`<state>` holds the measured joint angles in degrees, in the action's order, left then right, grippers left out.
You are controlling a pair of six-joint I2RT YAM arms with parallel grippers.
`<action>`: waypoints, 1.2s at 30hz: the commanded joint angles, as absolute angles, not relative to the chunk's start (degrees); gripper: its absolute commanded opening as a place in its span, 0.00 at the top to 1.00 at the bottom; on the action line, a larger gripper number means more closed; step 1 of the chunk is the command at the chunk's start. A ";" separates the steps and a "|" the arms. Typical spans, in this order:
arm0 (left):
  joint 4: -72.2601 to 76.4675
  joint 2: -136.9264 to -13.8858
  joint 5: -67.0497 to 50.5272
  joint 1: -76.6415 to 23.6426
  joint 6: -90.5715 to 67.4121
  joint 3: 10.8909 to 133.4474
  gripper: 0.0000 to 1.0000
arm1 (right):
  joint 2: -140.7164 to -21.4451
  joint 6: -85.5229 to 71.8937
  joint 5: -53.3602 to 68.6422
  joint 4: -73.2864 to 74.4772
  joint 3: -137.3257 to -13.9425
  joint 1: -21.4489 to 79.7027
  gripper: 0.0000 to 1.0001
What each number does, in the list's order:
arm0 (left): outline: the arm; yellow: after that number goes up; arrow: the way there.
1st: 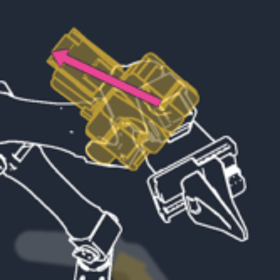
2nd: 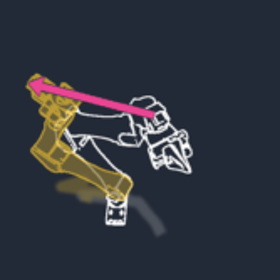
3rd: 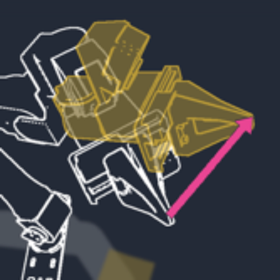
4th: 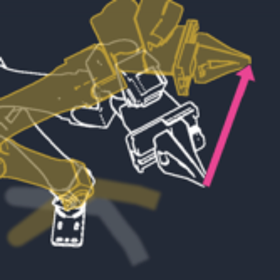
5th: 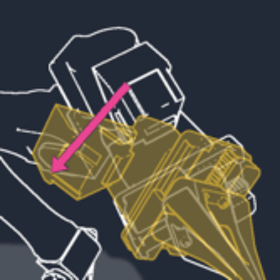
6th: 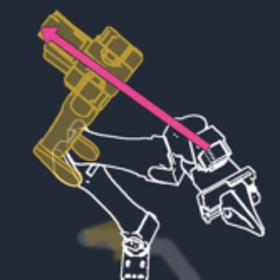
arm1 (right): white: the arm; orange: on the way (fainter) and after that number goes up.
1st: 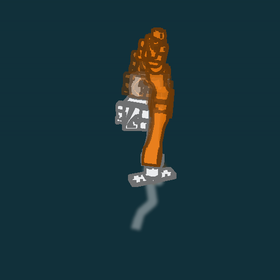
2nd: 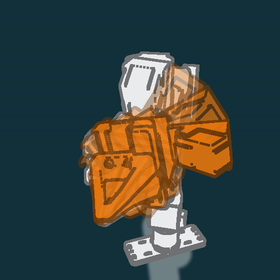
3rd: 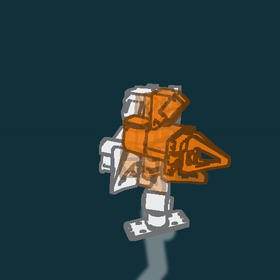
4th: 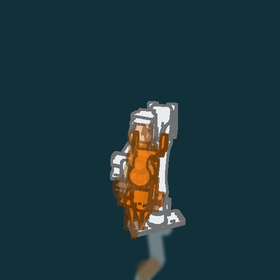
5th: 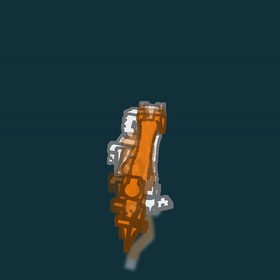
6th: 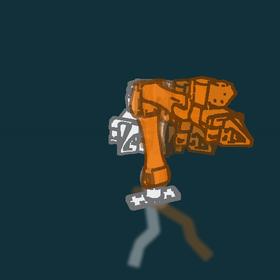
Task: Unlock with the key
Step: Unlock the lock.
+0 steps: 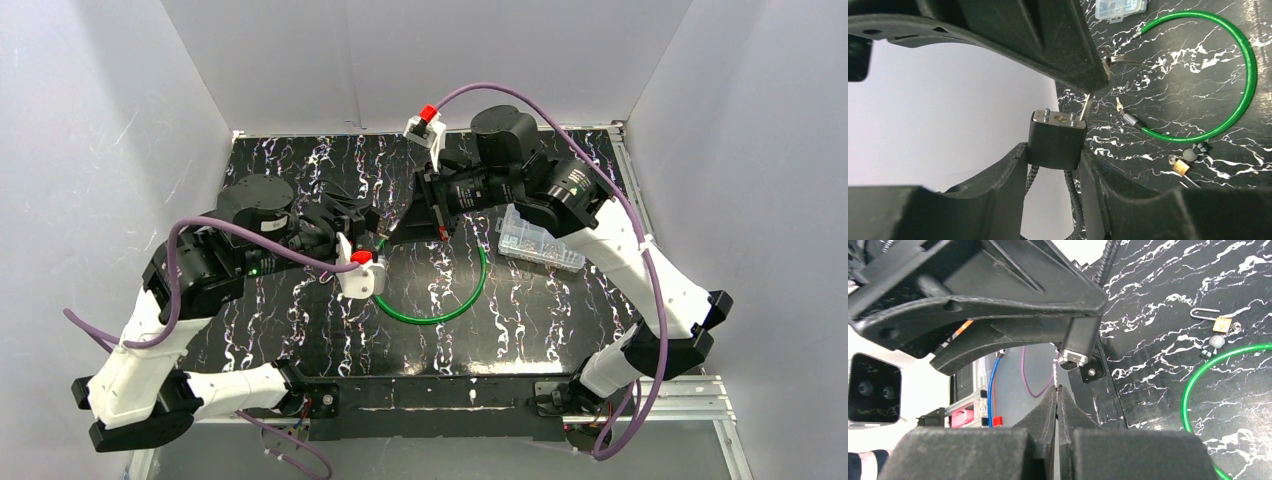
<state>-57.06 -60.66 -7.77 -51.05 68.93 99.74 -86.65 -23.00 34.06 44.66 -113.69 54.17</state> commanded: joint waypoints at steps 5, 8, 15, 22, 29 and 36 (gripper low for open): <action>-54.99 -58.98 -5.71 -51.66 70.95 98.52 1.00 | -86.39 -22.78 32.48 45.44 -115.43 54.40 0.99; -54.95 -58.56 -5.63 -51.68 71.37 98.14 1.00 | -86.14 -22.61 32.24 45.59 -115.44 54.40 0.99; -55.13 -58.56 -5.80 -51.87 71.47 98.39 1.00 | -85.91 -22.45 31.29 45.49 -116.01 54.15 0.99; -55.59 -58.57 -6.08 -52.15 71.57 98.35 1.00 | -86.31 -22.77 31.20 44.85 -116.66 53.81 0.99; -55.67 -58.46 -6.24 -52.37 72.07 98.17 1.00 | -87.13 -22.69 31.36 44.62 -117.36 53.42 0.99; -55.75 -58.46 -6.16 -52.56 72.31 98.09 1.00 | -87.63 -22.83 31.73 44.66 -117.70 53.00 0.99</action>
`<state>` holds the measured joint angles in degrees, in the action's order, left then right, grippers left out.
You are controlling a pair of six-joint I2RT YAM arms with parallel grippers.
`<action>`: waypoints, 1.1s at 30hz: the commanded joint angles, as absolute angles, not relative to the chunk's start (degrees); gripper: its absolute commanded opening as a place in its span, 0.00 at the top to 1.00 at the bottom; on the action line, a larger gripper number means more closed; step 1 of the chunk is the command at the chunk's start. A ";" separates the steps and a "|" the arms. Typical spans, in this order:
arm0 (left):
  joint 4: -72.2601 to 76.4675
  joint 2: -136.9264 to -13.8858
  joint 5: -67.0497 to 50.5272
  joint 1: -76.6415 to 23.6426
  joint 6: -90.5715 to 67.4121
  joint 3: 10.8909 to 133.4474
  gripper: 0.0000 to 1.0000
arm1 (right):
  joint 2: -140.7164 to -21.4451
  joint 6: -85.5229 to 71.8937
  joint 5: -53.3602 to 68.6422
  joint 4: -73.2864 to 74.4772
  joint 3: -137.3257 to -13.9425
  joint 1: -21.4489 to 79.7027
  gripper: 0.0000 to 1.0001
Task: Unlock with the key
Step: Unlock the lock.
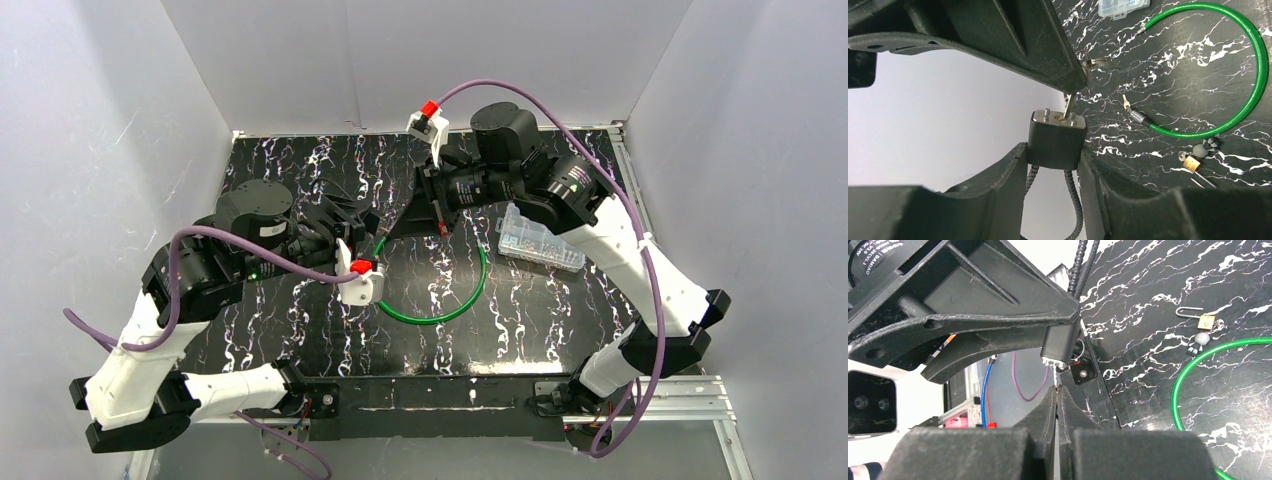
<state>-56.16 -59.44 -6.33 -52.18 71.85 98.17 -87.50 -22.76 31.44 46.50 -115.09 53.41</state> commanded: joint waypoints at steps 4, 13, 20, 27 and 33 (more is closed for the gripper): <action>-55.73 -58.45 -6.15 -52.72 72.68 97.98 1.00 | -87.87 -22.77 31.90 44.73 -117.64 52.78 0.99; -55.77 -58.16 -5.70 -53.04 73.66 96.92 1.00 | -88.77 -23.34 31.91 44.80 -118.58 52.65 0.99; -55.82 -58.13 -2.58 -54.61 76.29 94.77 1.00 | -90.15 -23.83 31.55 46.56 -119.78 52.71 0.99; -53.51 -59.54 1.14 -55.02 73.77 95.94 1.00 | -89.51 -24.59 29.63 44.83 -117.66 53.16 0.99; -51.10 -59.50 5.70 -55.10 72.51 94.42 1.00 | -87.77 -25.07 26.03 41.96 -115.32 54.36 0.99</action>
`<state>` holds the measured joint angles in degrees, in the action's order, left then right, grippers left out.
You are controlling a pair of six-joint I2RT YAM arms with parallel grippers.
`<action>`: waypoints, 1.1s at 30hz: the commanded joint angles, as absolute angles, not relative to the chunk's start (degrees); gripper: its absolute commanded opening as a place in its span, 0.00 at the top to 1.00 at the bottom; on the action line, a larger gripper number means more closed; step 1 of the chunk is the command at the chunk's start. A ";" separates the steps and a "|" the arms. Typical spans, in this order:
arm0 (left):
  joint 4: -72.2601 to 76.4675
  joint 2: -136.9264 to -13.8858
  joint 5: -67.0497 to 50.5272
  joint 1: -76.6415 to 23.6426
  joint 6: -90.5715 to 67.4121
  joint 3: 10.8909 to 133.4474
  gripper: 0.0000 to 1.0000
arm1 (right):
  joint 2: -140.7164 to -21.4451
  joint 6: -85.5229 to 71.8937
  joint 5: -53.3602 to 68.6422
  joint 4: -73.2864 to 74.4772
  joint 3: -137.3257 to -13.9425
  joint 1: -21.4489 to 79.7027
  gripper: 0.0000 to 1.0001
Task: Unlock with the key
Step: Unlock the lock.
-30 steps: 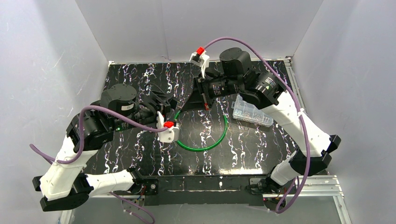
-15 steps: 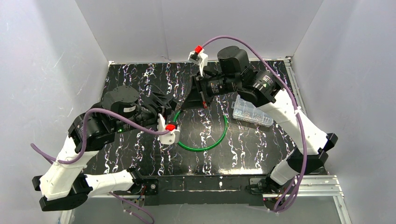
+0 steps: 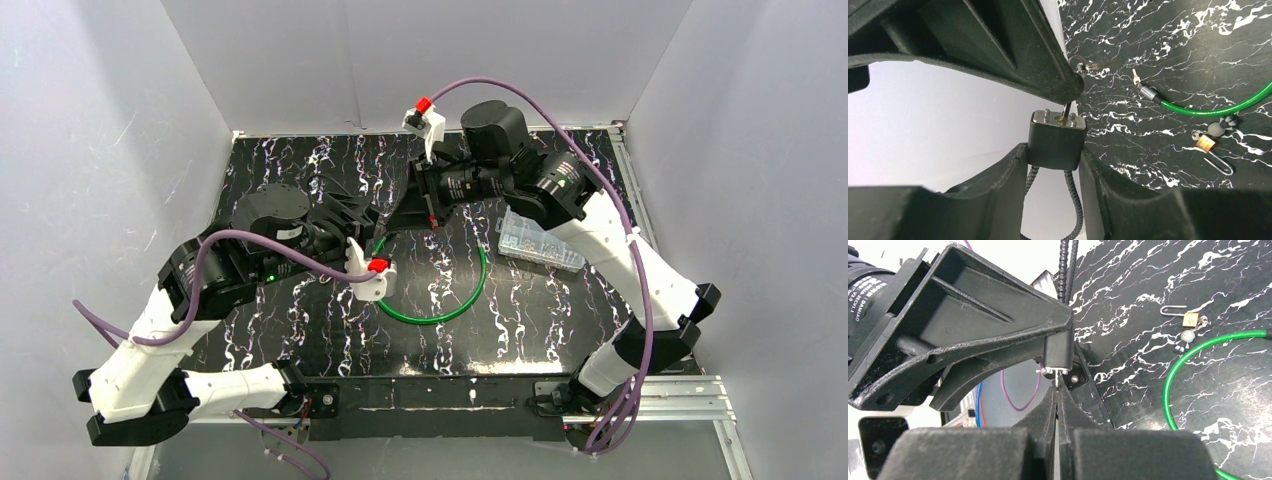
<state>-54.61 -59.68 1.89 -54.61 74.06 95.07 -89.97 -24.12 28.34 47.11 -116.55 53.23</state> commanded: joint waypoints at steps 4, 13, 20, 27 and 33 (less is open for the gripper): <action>-50.71 -59.74 7.22 -55.39 72.38 94.11 1.00 | -86.39 -25.53 23.85 39.81 -112.85 54.90 0.99; -54.08 -58.74 5.48 -57.15 74.32 93.20 1.00 | -85.32 -25.32 21.46 38.88 -112.57 55.06 0.99; -53.05 -59.19 6.08 -58.00 74.61 93.62 1.00 | -85.21 -25.95 21.81 37.27 -111.17 55.02 0.99; -50.44 -61.83 11.93 -58.39 70.50 94.89 1.00 | -83.72 -27.20 21.08 33.88 -107.68 55.45 0.99; -50.96 -60.61 11.11 -59.10 69.43 93.85 1.00 | -82.64 -27.37 19.24 32.36 -106.19 55.55 0.99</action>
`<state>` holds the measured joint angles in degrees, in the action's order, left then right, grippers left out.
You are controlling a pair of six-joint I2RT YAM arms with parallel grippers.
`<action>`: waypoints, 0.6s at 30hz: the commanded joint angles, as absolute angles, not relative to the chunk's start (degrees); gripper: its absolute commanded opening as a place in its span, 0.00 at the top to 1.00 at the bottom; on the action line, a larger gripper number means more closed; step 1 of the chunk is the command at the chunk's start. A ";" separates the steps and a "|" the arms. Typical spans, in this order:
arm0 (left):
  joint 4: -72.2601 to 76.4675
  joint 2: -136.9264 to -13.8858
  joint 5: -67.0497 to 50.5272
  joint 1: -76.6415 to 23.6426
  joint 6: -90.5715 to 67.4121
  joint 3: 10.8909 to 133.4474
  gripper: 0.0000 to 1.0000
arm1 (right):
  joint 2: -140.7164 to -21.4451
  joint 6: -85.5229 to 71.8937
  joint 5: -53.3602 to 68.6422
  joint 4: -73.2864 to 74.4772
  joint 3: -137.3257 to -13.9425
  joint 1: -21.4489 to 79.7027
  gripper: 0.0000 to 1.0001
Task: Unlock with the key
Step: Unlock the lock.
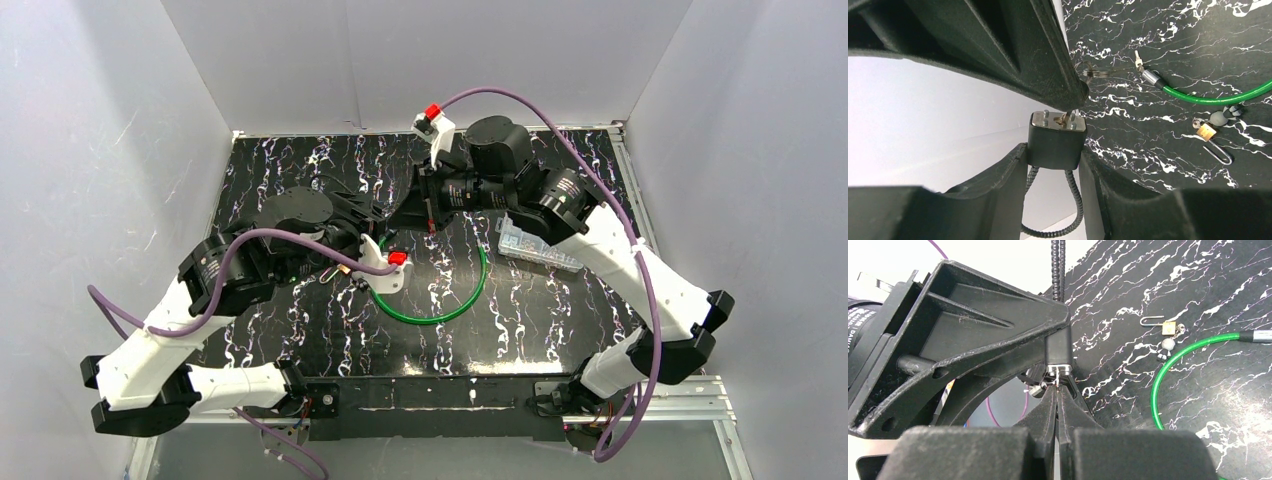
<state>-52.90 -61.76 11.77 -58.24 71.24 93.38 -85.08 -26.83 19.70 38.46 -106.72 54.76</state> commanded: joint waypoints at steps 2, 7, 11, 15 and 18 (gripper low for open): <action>-50.93 -60.38 11.21 -59.15 69.31 93.70 1.00 | -82.06 -27.31 18.44 31.85 -105.38 55.50 0.99; -50.88 -60.59 11.08 -60.12 68.94 94.27 1.00 | -80.92 -28.90 18.46 28.60 -102.52 55.55 0.99; -50.78 -59.74 11.81 -62.08 71.77 92.10 1.00 | -81.29 -29.52 18.32 27.82 -102.32 55.55 0.99; -50.39 -59.82 12.14 -63.43 72.16 91.33 1.00 | -81.39 -29.82 17.84 26.88 -101.84 55.68 0.99; -51.34 -59.78 11.83 -64.17 72.97 91.12 1.00 | -81.55 -29.58 17.21 27.07 -102.02 55.72 0.99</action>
<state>-52.27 -60.10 14.17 -62.50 71.70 91.66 -82.17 -29.21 18.87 33.54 -101.80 55.31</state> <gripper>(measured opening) 0.369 0.029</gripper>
